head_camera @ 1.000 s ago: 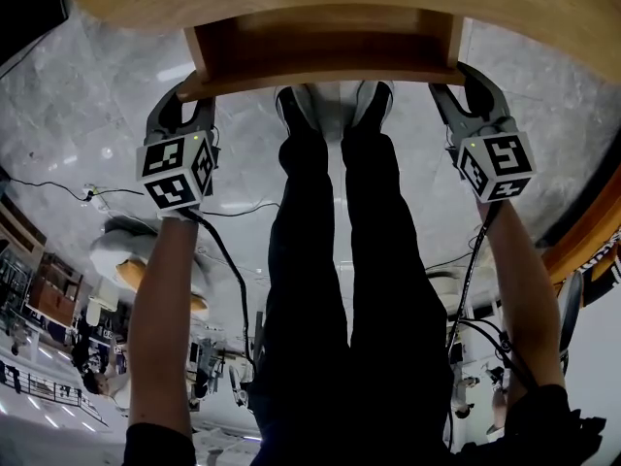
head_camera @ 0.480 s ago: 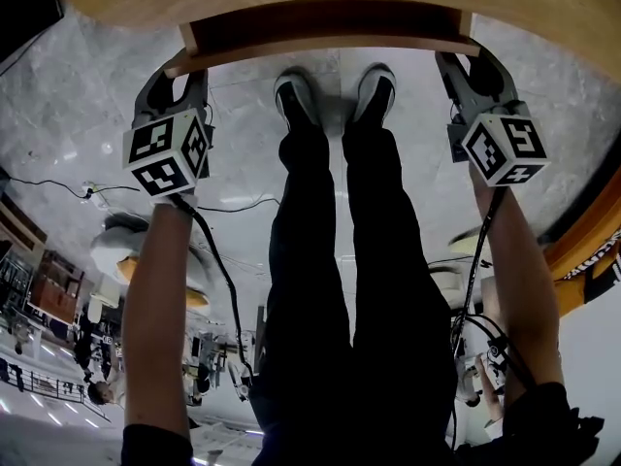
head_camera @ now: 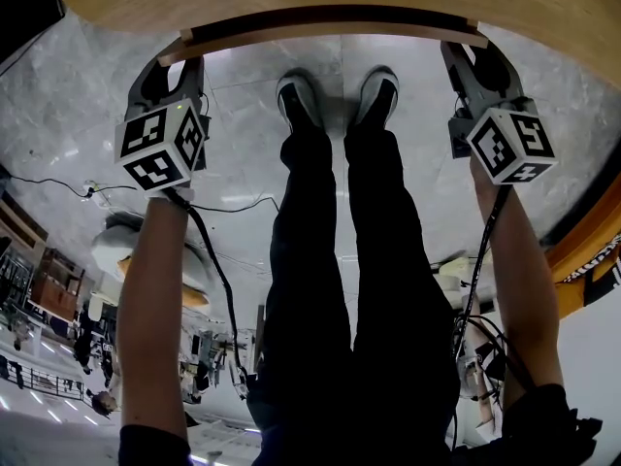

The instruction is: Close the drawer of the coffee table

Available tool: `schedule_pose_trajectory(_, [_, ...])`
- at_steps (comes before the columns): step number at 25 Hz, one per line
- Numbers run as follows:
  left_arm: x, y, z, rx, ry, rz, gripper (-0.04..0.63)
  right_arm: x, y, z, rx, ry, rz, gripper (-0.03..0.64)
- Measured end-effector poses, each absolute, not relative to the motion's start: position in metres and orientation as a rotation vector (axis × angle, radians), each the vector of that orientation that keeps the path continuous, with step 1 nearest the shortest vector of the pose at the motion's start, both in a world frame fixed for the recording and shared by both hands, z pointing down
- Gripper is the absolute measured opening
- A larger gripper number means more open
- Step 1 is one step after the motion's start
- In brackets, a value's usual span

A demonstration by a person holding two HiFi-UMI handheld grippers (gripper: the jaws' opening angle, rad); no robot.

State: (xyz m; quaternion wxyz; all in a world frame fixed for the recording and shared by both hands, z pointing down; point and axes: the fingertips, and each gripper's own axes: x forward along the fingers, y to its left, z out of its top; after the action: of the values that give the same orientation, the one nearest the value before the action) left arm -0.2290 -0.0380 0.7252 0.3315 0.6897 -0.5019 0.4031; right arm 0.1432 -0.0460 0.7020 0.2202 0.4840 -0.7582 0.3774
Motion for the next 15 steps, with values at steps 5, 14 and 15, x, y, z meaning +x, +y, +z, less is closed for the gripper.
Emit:
schedule_pose_trajectory(5, [-0.232, -0.047, 0.725, 1.809, -1.337, 1.042, 0.167, 0.141, -0.056, 0.703, 1.39, -2.105, 1.069, 0.161])
schedule_pose_trajectory(14, [-0.236, -0.072, 0.717, 1.821, -1.355, 1.029, 0.167, 0.138, -0.082, 0.696, 1.496, -2.115, 1.132, 0.161])
schedule_pose_trajectory(15, [-0.237, -0.074, 0.718, 1.82, -1.359, 1.026, 0.167, 0.138, -0.084, 0.698, 1.505, -2.117, 1.138, 0.161])
